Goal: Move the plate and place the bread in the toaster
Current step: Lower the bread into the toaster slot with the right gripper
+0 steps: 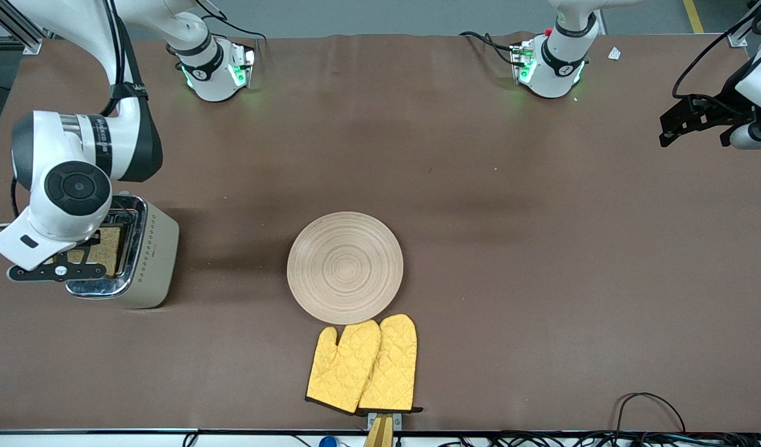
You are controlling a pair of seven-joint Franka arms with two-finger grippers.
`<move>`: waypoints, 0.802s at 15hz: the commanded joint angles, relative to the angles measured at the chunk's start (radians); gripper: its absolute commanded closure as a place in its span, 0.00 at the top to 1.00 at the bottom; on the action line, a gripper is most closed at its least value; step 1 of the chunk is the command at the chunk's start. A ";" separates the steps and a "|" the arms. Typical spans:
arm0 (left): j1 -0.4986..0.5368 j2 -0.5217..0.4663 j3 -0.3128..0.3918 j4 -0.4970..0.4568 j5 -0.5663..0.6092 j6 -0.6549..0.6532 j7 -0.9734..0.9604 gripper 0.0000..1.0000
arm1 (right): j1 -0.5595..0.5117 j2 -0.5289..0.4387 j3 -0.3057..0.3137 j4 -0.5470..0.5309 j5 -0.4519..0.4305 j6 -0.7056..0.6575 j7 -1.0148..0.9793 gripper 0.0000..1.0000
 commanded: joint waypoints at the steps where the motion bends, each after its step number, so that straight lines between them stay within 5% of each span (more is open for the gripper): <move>1: 0.006 0.000 0.002 0.001 0.006 0.003 0.013 1.00 | -0.004 -0.041 0.008 -0.061 -0.063 0.026 -0.009 0.00; 12: 0.006 0.008 0.003 0.010 0.015 0.003 0.015 1.00 | -0.004 -0.121 0.005 -0.144 -0.072 0.011 -0.016 0.00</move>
